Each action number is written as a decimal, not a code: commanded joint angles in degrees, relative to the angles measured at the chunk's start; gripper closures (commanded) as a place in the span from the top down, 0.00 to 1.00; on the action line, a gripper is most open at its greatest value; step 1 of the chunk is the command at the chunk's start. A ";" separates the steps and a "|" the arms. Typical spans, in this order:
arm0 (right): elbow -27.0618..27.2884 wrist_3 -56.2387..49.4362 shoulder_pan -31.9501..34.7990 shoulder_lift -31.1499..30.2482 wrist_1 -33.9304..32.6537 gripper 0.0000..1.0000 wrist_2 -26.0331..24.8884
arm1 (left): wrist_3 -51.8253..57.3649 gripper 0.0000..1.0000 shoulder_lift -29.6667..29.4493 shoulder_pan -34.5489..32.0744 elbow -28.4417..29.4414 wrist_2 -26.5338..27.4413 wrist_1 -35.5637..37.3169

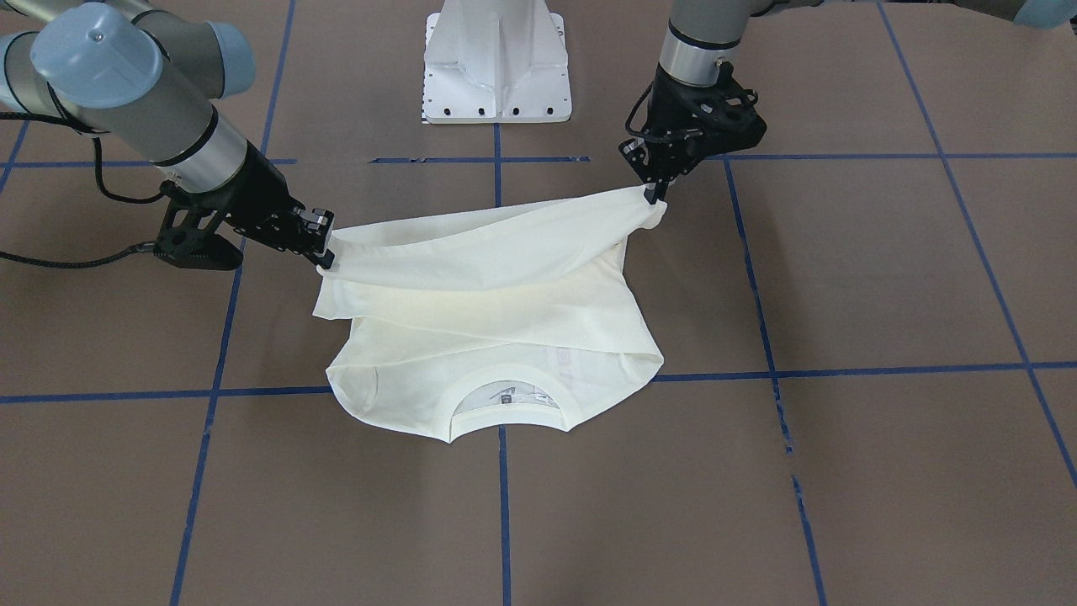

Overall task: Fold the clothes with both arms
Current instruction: 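Lift the hem with both grippers and fold it toward the collar, then lay the hem near the collar and open both grippers, raising them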

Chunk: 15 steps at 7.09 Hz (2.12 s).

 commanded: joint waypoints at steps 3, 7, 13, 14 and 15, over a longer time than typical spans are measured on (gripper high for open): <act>-11.67 -1.44 4.39 6.30 0.09 0.00 -0.03 | 1.65 0.00 -1.15 -3.13 10.38 0.42 -6.70; -17.91 -1.52 4.31 11.14 0.09 0.00 -0.47 | 1.38 0.00 -7.12 -4.72 16.73 2.17 -7.43; -24.26 -1.61 3.43 15.28 0.18 0.00 -3.10 | 1.38 0.00 -11.08 -4.80 26.32 4.20 -10.68; -24.26 -1.79 3.17 15.28 0.18 0.60 -3.11 | 1.47 0.52 -11.17 -4.80 26.32 4.20 -10.68; -24.17 -2.22 2.81 15.28 0.18 1.00 -3.45 | 1.56 1.00 -11.34 -4.80 26.58 4.29 -10.42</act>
